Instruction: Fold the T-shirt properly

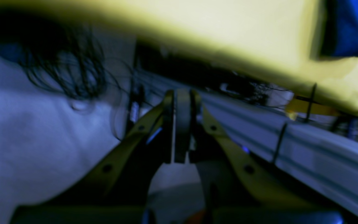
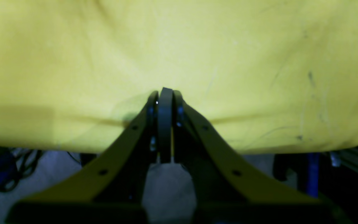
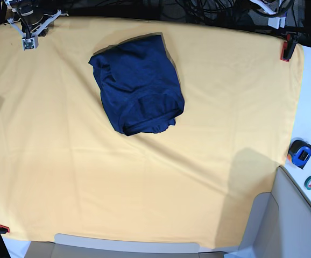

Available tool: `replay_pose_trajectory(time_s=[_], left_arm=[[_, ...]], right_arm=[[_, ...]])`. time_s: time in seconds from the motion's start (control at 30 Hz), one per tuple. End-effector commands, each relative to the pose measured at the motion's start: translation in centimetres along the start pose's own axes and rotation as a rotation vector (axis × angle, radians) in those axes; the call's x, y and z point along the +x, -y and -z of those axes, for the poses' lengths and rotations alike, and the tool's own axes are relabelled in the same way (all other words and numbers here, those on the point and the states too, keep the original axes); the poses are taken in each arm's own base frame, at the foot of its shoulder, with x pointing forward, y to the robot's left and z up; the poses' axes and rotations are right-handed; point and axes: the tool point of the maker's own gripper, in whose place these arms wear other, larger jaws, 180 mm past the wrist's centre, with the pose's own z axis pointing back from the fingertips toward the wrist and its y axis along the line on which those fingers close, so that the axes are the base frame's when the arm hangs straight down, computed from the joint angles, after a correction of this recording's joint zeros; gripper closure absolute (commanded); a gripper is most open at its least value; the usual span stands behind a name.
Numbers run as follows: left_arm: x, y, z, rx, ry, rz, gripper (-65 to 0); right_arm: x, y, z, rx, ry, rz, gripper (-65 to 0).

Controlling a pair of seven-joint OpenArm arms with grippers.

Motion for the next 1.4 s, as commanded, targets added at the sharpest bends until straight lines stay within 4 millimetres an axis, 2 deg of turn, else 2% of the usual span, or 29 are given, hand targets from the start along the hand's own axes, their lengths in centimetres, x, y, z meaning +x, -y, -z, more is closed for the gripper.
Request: replay_pose_trajectory(time_s=[0.0, 0.17, 0.27, 0.37, 0.47, 0.53, 0.6, 0.67, 0.77, 0.83, 0.97, 1.2, 1.27, 1.3, 1.37], left_arm=[[0.1, 0.2, -0.5, -0.021, 0.006, 0.002, 0.0], [-2.3, -1.3, -0.2, -0.009, -0.062, -0.062, 0.0], [-4.7, -3.6, 0.5, 0.038, -0.117, -0.139, 0.0], [-6.4, -4.6, 3.6, 0.058, -0.201, -0.132, 0.0], [-8.4, -6.5, 4.4, 0.113, -0.256, -0.145, 0.0], [-8.3, -6.7, 4.5, 0.119, -0.221, -0.15, 0.0], [-8.7, -7.3, 3.9, 0.14, -0.197, -0.16, 0.0], [-8.6, -7.5, 3.7, 0.148, -0.178, -0.162, 0.0], [-8.8, -7.6, 3.5, 0.151, -0.178, -0.166, 0.0], [-9.4, -7.1, 3.8, 0.144, -0.177, -0.185, 0.0], [-9.7, -6.4, 4.4, 0.127, -0.179, -0.195, 0.0], [-9.3, -6.4, 4.6, 0.126, -0.172, -0.193, 0.0], [-8.6, -6.5, 5.4, 0.119, -0.161, -0.198, 0.0], [-9.1, -6.9, 5.7, 0.123, -0.174, -0.22, 0.0], [-10.0, -7.8, 6.6, 0.132, -0.194, -0.266, 0.0]], right_arm=[[-13.1, -3.8, -1.0, 0.142, -0.518, 0.006, 0.0], [-16.8, -5.9, -0.6, 0.186, -0.564, 0.086, 0.0], [-19.4, -6.9, 1.0, 0.215, -0.605, 0.151, 0.0], [-22.2, -8.3, 3.2, 0.246, -0.654, 0.245, 0.0], [-24.0, -9.8, 4.4, 0.269, -0.674, 0.306, 0.0], [-23.9, -10.7, 4.6, 0.279, -0.651, 0.318, 0.0], [-24.5, -11.0, 4.0, 0.28, -0.654, 0.322, 0.0], [-24.2, -10.5, 3.4, 0.268, -0.632, 0.308, 0.0], [-23.4, -9.1, 1.4, 0.237, -0.583, 0.258, 0.0], [-22.5, -8.2, 0.1, 0.218, -0.548, 0.223, 0.0], [-22.2, -7.2, -2.1, 0.197, -0.529, 0.18, 0.0], [-24.7, -7.9, -4.1, 0.205, -0.597, 0.192, 0.0], [-26.3, -8.5, -4.3, 0.223, -0.641, 0.192, 0.0], [-26.8, -9.0, -4.0, 0.236, -0.66, 0.201, 0.0], [-26.2, -9.9, -2.5, 0.258, -0.649, 0.205, 0.0]])
